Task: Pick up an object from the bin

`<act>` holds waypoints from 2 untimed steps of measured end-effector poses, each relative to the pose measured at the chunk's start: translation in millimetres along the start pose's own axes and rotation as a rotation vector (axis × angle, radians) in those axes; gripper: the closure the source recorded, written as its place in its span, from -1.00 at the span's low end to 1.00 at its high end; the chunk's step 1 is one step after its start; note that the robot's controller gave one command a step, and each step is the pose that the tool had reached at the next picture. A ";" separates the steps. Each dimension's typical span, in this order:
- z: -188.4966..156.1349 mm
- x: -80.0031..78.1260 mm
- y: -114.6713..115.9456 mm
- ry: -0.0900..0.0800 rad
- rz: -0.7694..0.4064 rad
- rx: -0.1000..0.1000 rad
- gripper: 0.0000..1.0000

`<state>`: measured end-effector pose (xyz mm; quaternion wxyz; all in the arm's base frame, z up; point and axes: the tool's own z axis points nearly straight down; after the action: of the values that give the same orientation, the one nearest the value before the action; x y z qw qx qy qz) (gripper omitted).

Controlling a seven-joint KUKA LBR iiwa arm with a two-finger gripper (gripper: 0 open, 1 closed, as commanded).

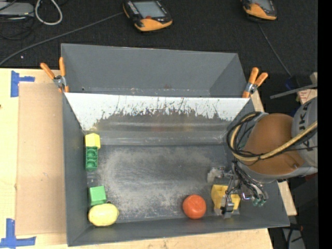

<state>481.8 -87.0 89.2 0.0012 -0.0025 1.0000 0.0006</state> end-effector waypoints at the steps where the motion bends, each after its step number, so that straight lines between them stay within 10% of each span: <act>1: 12.9 -1.7 -4.1 -0.001 -0.018 0.000 -1.00; 2: 19.6 -19.9 -26.1 -0.001 -0.424 -0.008 1.00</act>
Offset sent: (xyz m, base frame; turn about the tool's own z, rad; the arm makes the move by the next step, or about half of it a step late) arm 0.0194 -0.0308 -0.0192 -0.4222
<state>501.8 -113.0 69.7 0.0016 -0.2127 0.9771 0.0045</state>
